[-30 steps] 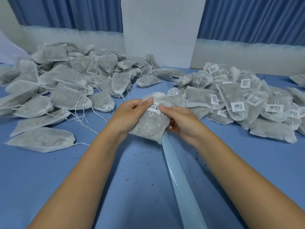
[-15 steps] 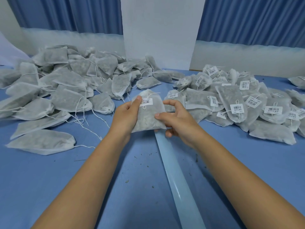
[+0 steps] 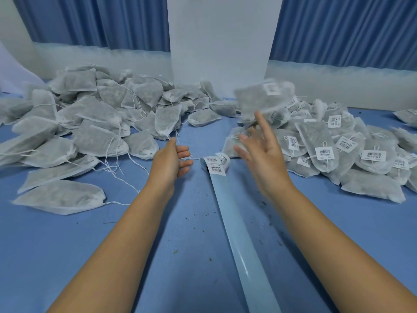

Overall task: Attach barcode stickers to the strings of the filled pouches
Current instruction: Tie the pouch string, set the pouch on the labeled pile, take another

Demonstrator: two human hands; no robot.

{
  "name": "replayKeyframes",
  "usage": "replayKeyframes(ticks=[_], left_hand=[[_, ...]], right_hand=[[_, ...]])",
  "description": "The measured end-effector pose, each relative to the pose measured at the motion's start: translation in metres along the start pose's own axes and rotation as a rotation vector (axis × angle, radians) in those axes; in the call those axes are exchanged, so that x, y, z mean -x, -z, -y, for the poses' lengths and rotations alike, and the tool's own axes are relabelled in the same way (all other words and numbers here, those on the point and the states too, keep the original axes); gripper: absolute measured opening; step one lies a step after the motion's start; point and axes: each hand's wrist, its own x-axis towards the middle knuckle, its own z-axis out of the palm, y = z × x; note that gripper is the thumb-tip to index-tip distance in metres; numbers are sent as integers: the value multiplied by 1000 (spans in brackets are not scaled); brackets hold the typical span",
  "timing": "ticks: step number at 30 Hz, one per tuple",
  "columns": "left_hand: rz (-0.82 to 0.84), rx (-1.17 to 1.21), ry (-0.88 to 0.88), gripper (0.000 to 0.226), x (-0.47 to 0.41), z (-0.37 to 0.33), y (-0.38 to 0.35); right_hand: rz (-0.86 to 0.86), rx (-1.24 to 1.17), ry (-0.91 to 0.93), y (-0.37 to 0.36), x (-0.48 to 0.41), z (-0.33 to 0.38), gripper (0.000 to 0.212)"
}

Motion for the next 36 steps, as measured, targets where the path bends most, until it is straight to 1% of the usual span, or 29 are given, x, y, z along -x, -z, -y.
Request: replayKeyframes(ticks=[1,3,6,8,9,13,16,18,23,26,28,30,32,36], left_hand=[[-15,-15,-14,35,-2,0,1],[-54,-105,-63,24,-6,2,4],[-129,-420,-222,16,-13,8,15],[-175,-630,-251,16,-16,11,24],[-186,-720,-240,20,-19,12,28],[-157,-1012,-156,35,-26,17,34],[-152,-1219,-201,38,-25,19,33],[-162,-1292,-252,38,-26,20,33],[-208,-1305,-347,22,-29,19,35],[-198,-1312,-367,21,-25,17,34],[-187,-1217,-470,17,-20,13,32],[-174,-1115,-661,13,-13,7,31],[-122,-1014,-825,12,-5,1,28],[114,-862,-966,16,10,-4,20]], right_hand=[[23,-10,-23,0,1,1,50],[58,26,-93,0,3,-1,49],[66,128,-139,-1,5,-6,38],[64,186,-159,-2,5,-7,31],[62,209,-171,-3,6,-8,30],[81,266,-191,-4,7,-11,28],[106,286,-191,-4,8,-13,29],[117,292,-196,-4,8,-14,29],[138,297,-210,-3,7,-15,28],[152,318,-198,-3,8,-13,28],[160,360,-169,-5,9,-12,29],[178,401,-142,-6,10,-10,28],[219,377,-150,-8,11,-7,27],[340,208,-210,-14,16,-1,37]])
